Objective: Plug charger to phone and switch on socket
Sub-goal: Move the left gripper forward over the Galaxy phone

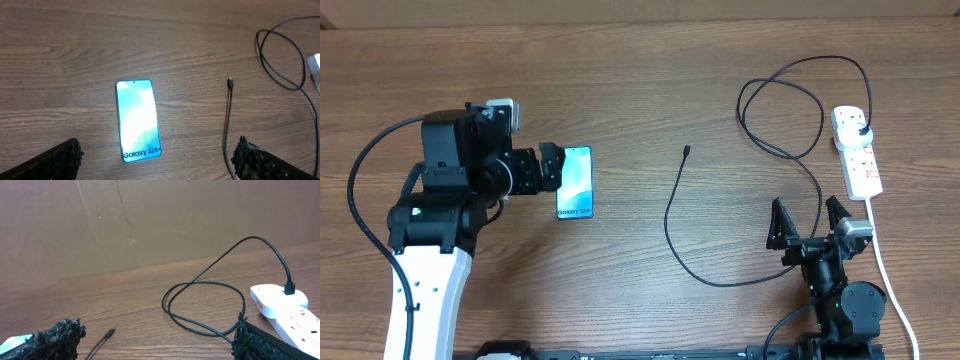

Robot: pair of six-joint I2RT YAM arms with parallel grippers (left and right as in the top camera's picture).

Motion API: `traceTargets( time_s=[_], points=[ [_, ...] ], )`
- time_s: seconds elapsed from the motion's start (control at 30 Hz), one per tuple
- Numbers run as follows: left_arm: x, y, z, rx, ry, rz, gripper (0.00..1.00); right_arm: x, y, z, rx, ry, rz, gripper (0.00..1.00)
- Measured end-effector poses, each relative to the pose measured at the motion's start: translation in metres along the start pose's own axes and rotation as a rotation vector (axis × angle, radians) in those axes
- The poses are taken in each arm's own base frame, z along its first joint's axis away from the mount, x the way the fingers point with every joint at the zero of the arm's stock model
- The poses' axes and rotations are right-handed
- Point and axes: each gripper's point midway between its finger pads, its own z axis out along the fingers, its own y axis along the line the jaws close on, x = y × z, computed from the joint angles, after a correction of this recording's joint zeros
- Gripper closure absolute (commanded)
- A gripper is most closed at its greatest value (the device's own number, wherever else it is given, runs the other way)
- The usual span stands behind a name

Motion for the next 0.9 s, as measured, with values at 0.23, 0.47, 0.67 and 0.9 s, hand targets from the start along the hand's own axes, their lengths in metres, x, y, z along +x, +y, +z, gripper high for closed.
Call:
traceTargets(
  time_s=[0.23,0.47,0.67,0.9],
  points=[
    [-0.014,-0.002,-0.005,-0.005,-0.025,0.002,0.0,0.0,0.0,0.0,0.0,0.0,0.0,0.0],
    [-0.023,-0.001,-0.01,-0.022,-0.035,-0.015,0.0,0.0,0.0,0.0,0.0,0.001,0.0,0.0],
    [-0.018,0.003,-0.001,-0.035,0.002,-0.025,0.0,0.0,0.0,0.0,0.0,0.0,0.0,0.0],
    [-0.013,-0.008,0.008,-0.02,0.027,0.002,0.02,0.0,0.0,0.0,0.0,0.001,0.0,0.0]
  ],
)
